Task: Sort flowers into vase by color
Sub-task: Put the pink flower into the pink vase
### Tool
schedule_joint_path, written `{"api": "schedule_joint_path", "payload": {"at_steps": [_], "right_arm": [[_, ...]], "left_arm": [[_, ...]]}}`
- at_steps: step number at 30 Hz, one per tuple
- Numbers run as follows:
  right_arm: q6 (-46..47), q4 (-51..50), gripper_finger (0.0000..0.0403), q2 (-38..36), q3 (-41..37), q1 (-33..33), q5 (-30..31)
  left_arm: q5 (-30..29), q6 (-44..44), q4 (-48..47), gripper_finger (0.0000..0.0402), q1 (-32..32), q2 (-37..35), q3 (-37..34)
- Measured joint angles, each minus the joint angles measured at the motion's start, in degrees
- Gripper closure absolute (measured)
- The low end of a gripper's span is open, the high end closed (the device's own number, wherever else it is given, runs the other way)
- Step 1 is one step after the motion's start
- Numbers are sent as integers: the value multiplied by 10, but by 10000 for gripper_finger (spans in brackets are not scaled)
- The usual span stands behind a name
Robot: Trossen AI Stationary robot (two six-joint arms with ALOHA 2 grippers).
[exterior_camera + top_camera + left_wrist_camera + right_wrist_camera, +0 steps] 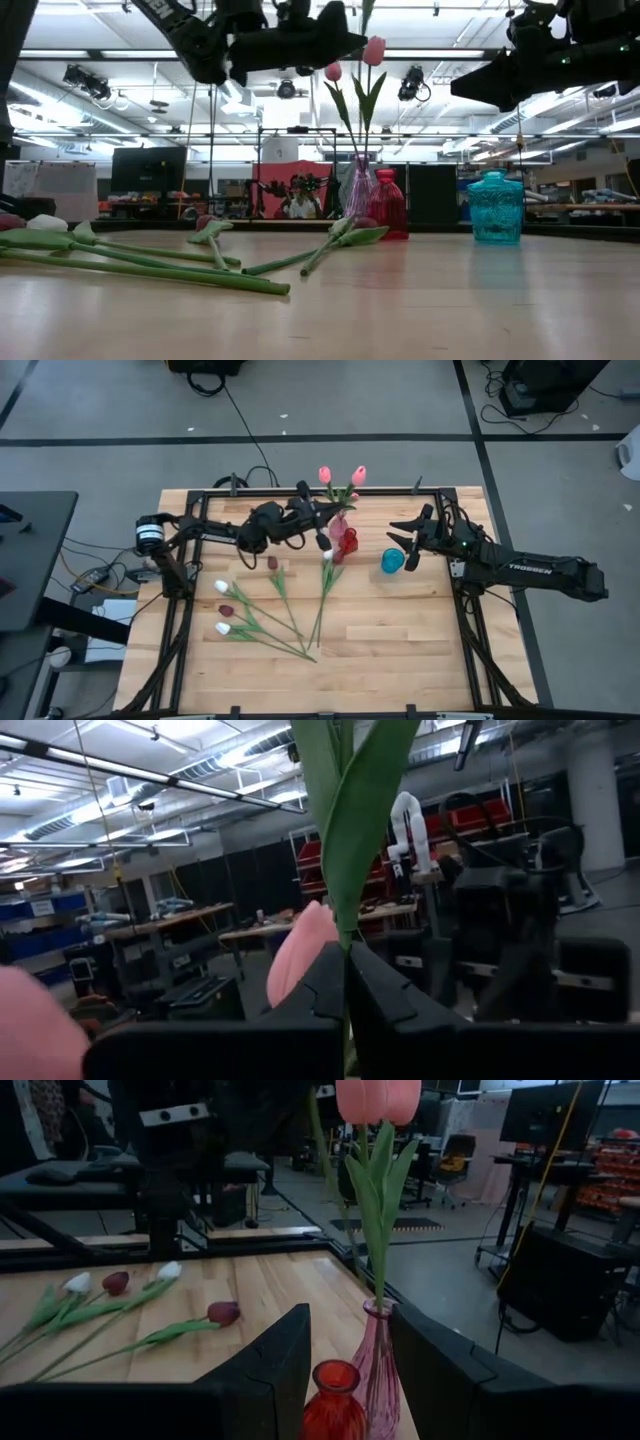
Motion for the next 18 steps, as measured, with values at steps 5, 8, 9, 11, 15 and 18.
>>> {"api": "schedule_joint_path", "payload": {"at_steps": [5,8,9,11,15,18], "right_arm": [[-2,0,252,1,0,0,0],[-6,0,252,1,0,0,0],[-6,0,252,1,0,0,0],[-6,0,252,1,0,0,0],[-6,3,252,1,0,0,0],[-6,4,252,1,0,0,0]], "left_arm": [[1,14,0,395,5,26,22],[0,12,-5,395,11,30,22],[-3,7,-6,395,12,30,21],[-15,-1,-16,395,13,30,20],[-20,-5,-34,395,12,30,19],[-23,-25,-42,395,15,40,19]]}}
